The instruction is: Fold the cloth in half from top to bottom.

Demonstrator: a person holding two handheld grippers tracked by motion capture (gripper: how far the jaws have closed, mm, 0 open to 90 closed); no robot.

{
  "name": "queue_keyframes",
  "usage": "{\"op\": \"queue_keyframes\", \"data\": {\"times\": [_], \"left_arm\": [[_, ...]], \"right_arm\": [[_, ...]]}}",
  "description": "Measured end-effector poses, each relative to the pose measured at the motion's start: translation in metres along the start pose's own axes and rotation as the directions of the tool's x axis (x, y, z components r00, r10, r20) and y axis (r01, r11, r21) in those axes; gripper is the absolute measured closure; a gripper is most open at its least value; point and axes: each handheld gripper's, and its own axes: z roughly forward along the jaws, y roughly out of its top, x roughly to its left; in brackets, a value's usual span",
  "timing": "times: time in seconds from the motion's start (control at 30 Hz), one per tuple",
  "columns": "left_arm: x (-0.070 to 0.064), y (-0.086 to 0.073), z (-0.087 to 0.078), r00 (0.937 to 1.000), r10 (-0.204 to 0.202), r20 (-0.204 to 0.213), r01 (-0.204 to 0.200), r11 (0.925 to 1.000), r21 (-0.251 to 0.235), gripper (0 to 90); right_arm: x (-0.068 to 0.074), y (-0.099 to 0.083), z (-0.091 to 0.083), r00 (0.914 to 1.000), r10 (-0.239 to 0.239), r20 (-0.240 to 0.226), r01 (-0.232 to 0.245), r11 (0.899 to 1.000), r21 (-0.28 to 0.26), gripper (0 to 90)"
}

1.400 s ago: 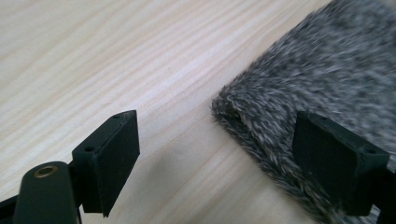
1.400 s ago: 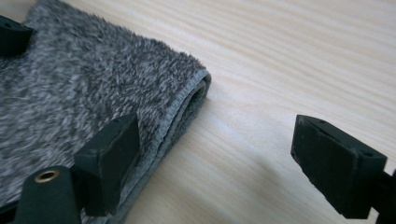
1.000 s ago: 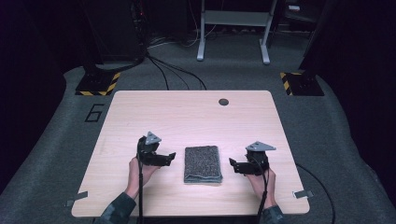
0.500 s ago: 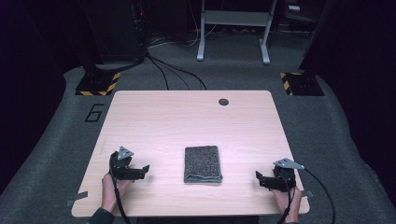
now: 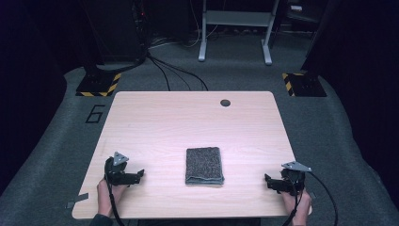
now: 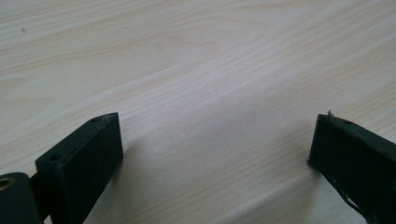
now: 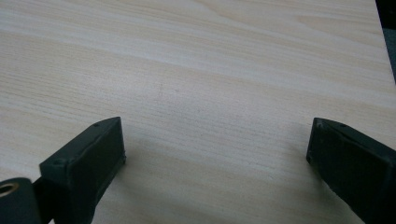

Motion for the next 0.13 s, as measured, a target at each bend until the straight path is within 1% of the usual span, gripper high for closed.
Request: {"op": "queue_keyframes", "data": {"times": [0.03, 0.13], "left_arm": [[-0.0004, -0.0003, 0.0005, 1.0000, 0.001, -0.003, -0.001, 1.0000, -0.008, 2.6], [-0.0009, 0.0004, 0.0006, 1.0000, 0.000, -0.001, 0.000, 1.0000, -0.001, 2.6]], "right_arm": [[0.0004, 0.0001, 0.0002, 1.0000, 0.003, 0.001, -0.003, 1.000, 0.002, 2.8], [0.0002, 0.0009, 0.0015, 1.0000, 0.001, 0.005, -0.001, 1.000, 0.006, 1.1]]}}
